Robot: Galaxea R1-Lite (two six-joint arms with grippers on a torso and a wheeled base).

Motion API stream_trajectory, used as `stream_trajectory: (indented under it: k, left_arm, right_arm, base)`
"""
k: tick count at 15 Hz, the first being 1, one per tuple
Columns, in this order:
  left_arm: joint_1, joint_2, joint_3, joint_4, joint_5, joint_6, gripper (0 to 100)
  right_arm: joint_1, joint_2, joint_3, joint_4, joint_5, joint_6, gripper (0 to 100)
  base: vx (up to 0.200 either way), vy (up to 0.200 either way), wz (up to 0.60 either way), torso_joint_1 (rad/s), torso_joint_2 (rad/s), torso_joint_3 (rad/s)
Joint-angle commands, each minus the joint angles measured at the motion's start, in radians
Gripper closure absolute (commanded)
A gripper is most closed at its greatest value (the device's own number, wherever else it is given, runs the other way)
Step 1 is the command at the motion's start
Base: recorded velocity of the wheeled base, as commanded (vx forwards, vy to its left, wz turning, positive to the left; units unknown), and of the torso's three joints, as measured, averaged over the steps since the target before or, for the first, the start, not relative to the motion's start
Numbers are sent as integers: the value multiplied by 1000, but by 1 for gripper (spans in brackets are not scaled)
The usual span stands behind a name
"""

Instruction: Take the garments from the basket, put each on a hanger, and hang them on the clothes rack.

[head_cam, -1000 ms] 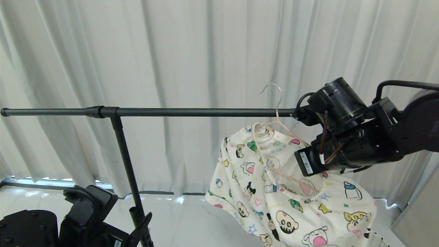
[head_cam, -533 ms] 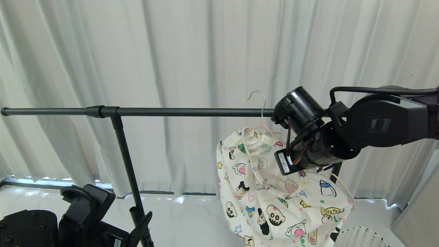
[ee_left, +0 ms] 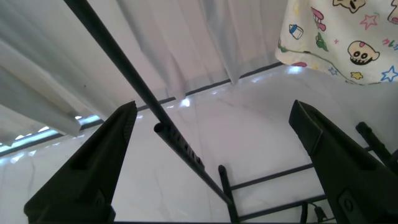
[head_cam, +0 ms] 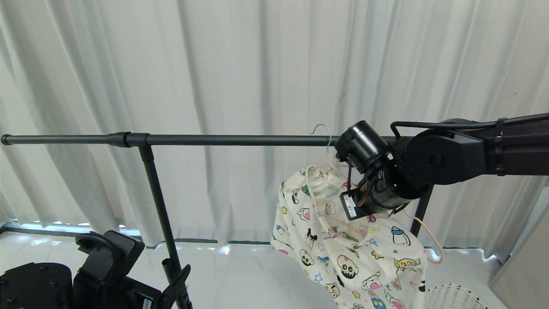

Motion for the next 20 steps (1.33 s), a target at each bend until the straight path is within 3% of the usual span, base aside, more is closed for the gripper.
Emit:
stream_trajectory:
  k: [1,8,9,14,18,20]
  left_arm:
    - [-1,2,0,0,0,0,0]
    - [-1,8,0,0,0,0,0]
    - [-1,8,0,0,0,0,0]
    - [2,9,0,0,2,0,0]
    - [2,9,0,0,2,-20,0]
    - [4,6,0,0,3,-50,0]
  right_arm:
    - [0,11,1,0,-2,0,100]
    - [0,24,-14,0,-12,0,100]
    - [0,24,-14,0,-12,9,0]
    - [41,-58,-16,0,-11,132,0]
    - [46,-178,-1,9,-8,146,0]
    - [43,-239,7,173,-17,118,0]
  base:
    - [0,0,0,0,0,0]
    - [0,0,0,0,0,0]
    - [0,0,0,0,0,0]
    - [0,0,0,0,0,0]
    - [0,0,0,0,0,0]
    - [-200,0,0,7,5,7]
